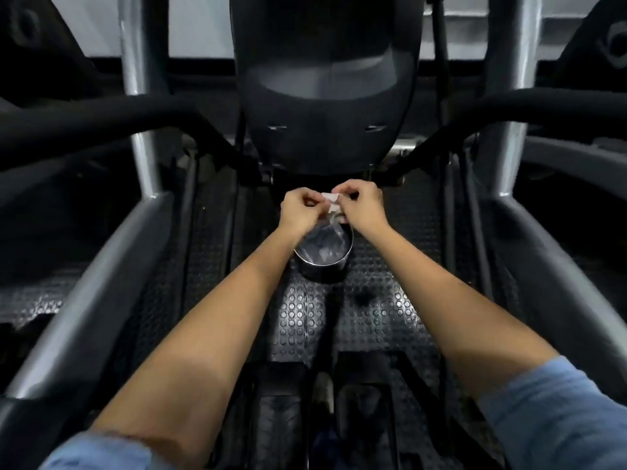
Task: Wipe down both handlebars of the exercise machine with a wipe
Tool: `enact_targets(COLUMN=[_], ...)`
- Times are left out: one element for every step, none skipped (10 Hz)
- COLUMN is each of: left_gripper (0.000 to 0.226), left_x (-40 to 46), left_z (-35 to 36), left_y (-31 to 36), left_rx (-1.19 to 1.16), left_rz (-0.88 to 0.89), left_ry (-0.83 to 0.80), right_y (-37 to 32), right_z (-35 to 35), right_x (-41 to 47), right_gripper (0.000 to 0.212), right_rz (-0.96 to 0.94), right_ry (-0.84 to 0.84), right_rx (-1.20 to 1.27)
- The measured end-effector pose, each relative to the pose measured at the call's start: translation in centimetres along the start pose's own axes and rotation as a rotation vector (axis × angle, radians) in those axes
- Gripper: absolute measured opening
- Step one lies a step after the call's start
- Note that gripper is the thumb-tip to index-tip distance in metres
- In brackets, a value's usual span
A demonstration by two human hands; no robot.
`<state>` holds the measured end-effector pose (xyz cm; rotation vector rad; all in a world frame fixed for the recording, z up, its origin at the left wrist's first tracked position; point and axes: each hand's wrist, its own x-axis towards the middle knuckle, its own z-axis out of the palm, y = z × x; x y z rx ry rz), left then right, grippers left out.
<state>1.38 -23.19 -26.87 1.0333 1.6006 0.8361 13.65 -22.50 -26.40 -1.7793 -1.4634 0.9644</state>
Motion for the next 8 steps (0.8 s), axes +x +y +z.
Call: enact_targets(left_gripper=[0.026, 0.025, 0.025, 0.028, 0.024, 0.03, 0.026, 0.035], left_x=[2.5, 4.4, 5.7, 6.9, 7.7, 7.6, 7.2, 6.4], left_z=[1.9, 3.6, 4.8, 5.5, 5.9, 5.7, 4.7, 4.1], left_y=[-2.5, -4.2, -5.2, -6.1, -7.3, -7.7, -7.8, -7.9], left_rx=[-0.031, -0.114, -0.191, -0.253, -0.228, -0.211, -0.166, -0.02], left_rz=[-0.152, -0.278, -0.357, -0.388, -0.391, -0.361, -0.344, -0.31], left_ry=[-0.048, -0.074, -0.085, -0.117, -0.109, -0.056, -0.036, -0.026], right_y=[3.6, 6.3, 8.1, 9.3, 10.3, 10.8, 10.5, 10.1], right_z=[1.6, 2.8, 3.6, 4.6, 5.1, 4.9, 3.7, 2.4], right_x=[2.6, 4.5, 6.1, 7.4, 8.6, 9.1, 8.5, 7.5], right_gripper=[0.019, 0.021, 0.023, 0.027, 0.043, 0.051, 0.038, 0.03], right_rz=[0.076, 0.076, 0.103, 0.145, 0.167, 0.229, 0.231, 0.233], right_ry=[-0.044, -0.099, -0.154, -0.2, -0.326, -0.384, -0.321, -0.267], right_rx=[-0.046, -0.12, -0.138, -0.173, -0.272, -0.392, -0.404, -0.384])
